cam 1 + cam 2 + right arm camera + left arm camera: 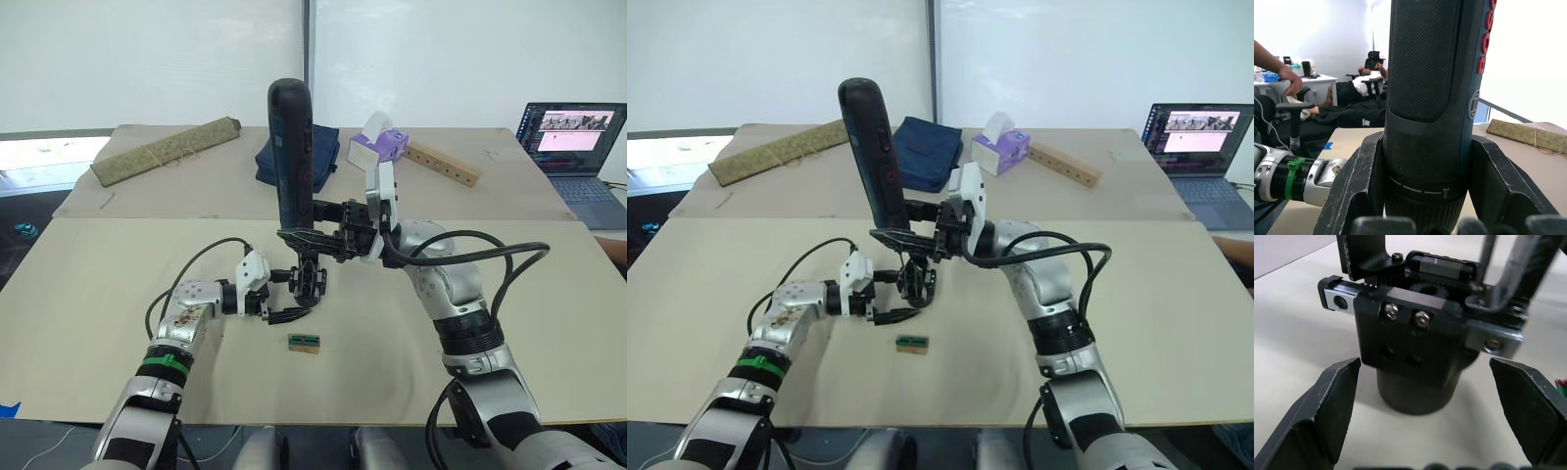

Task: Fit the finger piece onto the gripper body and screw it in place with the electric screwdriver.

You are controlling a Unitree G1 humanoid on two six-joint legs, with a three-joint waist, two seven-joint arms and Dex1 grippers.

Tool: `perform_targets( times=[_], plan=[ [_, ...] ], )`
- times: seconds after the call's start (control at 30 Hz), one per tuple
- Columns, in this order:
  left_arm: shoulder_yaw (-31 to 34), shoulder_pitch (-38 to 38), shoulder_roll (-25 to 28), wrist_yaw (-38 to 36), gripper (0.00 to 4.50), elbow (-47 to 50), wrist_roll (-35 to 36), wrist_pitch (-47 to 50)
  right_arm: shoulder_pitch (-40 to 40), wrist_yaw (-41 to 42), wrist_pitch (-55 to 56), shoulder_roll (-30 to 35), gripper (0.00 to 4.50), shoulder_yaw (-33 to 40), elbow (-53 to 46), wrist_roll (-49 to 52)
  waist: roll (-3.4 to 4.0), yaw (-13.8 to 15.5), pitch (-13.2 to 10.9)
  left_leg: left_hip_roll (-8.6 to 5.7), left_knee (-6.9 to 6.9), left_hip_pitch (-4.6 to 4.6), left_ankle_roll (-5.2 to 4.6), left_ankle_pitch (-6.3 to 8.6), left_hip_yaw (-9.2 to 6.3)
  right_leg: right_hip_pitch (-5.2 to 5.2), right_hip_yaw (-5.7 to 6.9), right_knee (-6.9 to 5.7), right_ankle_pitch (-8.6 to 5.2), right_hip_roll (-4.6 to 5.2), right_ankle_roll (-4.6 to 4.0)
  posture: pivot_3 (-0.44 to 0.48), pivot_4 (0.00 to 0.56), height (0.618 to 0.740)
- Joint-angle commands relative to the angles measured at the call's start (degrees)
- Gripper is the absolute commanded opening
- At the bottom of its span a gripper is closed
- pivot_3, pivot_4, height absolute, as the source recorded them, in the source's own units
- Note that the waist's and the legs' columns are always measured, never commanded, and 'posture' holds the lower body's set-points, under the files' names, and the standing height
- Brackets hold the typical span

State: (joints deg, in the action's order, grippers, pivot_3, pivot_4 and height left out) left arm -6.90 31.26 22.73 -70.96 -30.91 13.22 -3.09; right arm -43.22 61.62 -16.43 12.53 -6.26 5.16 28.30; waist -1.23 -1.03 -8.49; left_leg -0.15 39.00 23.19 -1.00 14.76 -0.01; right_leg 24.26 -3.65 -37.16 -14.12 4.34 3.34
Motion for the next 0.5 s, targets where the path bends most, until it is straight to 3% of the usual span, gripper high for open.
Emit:
perform_targets(
  times=[0.03, 0.5],
  plan=[
    [-0.71, 1.69, 0.0, -1.3, 4.5, -2.09, -1.39, -2.77, -1.79, 0.12, 1.04, -0.14, 1.95, 1.11, -1.97, 0.97, 0.0, -0.03, 0.0, 0.0, 0.0, 0.0, 0.0, 0.0, 0.0, 0.0, 0.0, 0.0, 0.0, 0.0, 0.0, 0.0, 0.15, 0.74],
    [-0.14, 4.19, -2.21, -1.93, 4.5, -6.18, -1.47, -3.96, -1.21, -0.07, 0.75, 0.22, 1.95, 0.98, -2.53, 0.8, 0.0, -0.01, 0.0, -0.01, 0.01, 0.0, 0.0, 0.0, 0.0, -0.01, 0.0, -0.01, 0.0, 0.0, 0.0, 0.0, 0.15, 0.74]
  ],
)
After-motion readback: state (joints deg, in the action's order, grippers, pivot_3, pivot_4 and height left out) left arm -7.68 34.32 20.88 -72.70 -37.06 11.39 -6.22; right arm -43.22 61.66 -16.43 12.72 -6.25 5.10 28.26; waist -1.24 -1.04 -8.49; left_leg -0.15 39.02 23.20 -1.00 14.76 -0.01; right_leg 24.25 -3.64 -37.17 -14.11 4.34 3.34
